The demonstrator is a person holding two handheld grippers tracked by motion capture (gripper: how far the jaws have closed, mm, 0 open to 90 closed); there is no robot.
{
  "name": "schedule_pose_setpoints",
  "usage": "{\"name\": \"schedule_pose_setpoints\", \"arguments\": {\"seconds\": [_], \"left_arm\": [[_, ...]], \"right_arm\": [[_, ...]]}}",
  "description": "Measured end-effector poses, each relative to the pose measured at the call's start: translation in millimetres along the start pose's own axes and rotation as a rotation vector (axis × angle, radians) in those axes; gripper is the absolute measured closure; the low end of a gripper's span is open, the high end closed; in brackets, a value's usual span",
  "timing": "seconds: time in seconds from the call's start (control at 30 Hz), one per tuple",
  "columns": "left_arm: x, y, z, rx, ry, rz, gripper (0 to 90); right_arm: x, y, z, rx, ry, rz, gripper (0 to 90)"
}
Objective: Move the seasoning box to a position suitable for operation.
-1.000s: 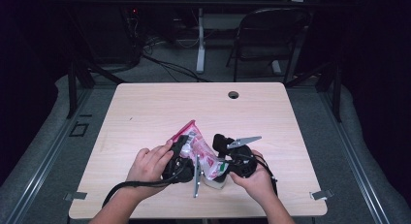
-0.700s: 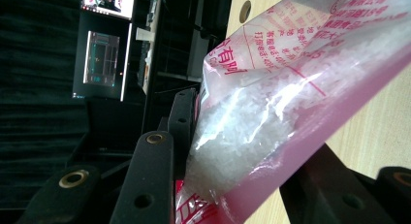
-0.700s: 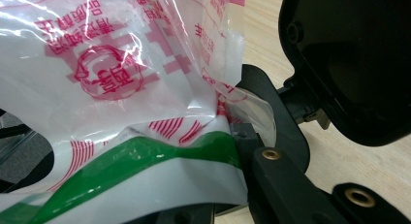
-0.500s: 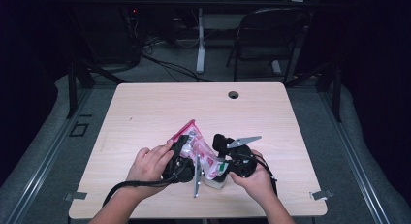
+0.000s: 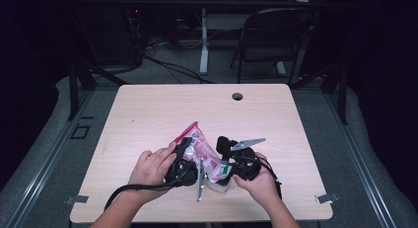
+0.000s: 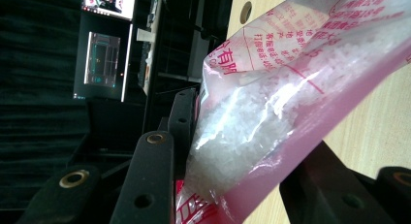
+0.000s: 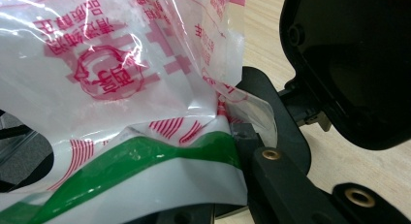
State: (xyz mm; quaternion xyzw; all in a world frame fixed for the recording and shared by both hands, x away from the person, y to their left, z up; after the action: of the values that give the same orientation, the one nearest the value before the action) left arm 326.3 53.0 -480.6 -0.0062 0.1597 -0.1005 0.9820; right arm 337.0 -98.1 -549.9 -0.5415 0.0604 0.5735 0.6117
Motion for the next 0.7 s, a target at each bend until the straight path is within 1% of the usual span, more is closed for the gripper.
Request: {"name": "schedule_pose_setpoints", "arguments": {"seconds": [0.7], "left_arm": [[-1.1, 0.2, 0.8, 0.002, -0.004, 0.002, 67.6]], "right_arm": [[1.1, -1.6, 0.5, 0.001, 0.0, -0.005, 89.8]]}}
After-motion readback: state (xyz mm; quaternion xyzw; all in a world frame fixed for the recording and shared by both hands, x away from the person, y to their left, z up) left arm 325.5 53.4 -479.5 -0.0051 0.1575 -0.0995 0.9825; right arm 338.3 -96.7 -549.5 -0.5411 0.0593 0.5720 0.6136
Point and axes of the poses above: each handheld gripper's, and its own axes: x roughly forward along the jaws, y roughly out of its underside, z roughly to its left, the point moved 7 cm from there along x, roughly forward along the jaws, and after that the axes turned 10 degrees about x, right-handed, at the moved point
